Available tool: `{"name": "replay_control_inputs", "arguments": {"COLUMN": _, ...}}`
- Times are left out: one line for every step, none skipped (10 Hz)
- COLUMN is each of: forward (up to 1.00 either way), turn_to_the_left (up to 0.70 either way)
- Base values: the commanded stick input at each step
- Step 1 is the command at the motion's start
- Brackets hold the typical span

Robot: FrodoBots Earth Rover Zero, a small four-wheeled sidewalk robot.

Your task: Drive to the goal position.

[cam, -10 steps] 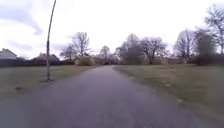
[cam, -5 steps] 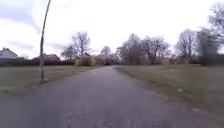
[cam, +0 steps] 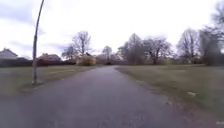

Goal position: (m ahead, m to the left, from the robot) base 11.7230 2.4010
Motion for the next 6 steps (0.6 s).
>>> {"name": "replay_control_inputs", "arguments": {"forward": 1.00, "turn_to_the_left": 0.00}}
{"name": "replay_control_inputs", "arguments": {"forward": 1.00, "turn_to_the_left": 0.00}}
{"name": "replay_control_inputs", "arguments": {"forward": 1.00, "turn_to_the_left": 0.00}}
{"name": "replay_control_inputs", "arguments": {"forward": 1.00, "turn_to_the_left": 0.00}}
{"name": "replay_control_inputs", "arguments": {"forward": 1.00, "turn_to_the_left": 0.00}}
{"name": "replay_control_inputs", "arguments": {"forward": 1.00, "turn_to_the_left": 0.00}}
